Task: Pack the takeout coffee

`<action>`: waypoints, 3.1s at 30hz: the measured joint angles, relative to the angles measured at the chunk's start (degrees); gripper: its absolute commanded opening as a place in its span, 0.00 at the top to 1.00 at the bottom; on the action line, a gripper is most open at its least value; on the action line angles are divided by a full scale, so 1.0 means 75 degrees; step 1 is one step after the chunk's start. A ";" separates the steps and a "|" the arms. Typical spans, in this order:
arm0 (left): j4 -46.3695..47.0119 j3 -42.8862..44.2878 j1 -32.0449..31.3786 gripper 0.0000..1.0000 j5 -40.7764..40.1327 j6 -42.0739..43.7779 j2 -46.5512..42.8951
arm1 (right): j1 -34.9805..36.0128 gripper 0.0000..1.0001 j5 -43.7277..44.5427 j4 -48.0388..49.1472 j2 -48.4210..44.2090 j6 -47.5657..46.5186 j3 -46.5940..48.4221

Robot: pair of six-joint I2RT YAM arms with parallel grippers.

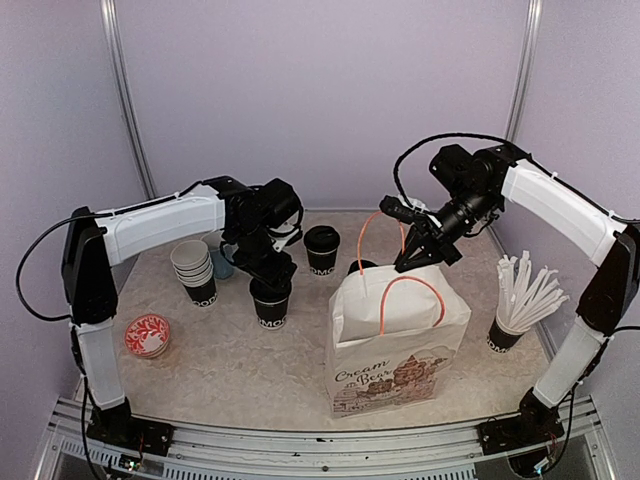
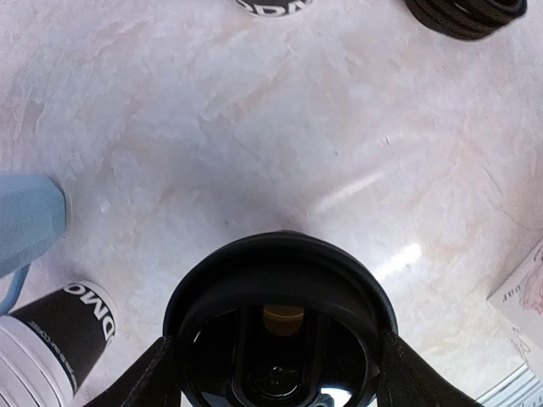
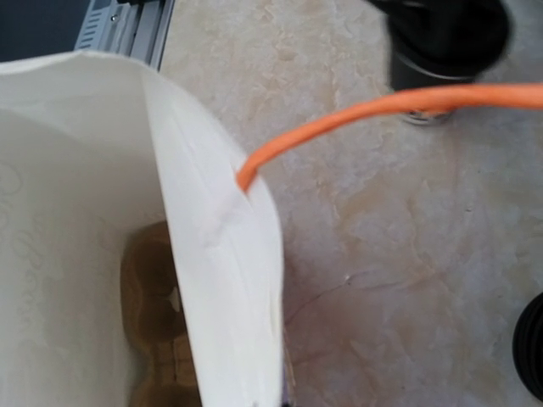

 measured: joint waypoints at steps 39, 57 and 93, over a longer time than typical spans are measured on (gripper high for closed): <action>-0.0787 -0.2110 -0.1326 0.15 0.0096 -0.0836 -0.2087 | 0.0423 1.00 0.0015 0.0131 0.0111 0.0341 -0.0082; -0.0766 -0.2098 -0.1326 0.21 0.0146 -0.0752 -0.1617 | 0.0437 1.00 0.0035 0.0338 0.0032 0.0367 -0.0335; -0.1478 0.1527 -0.1247 0.37 -0.2028 -0.1335 -0.3110 | 0.0804 1.00 0.0303 0.0493 0.0705 0.1163 0.0871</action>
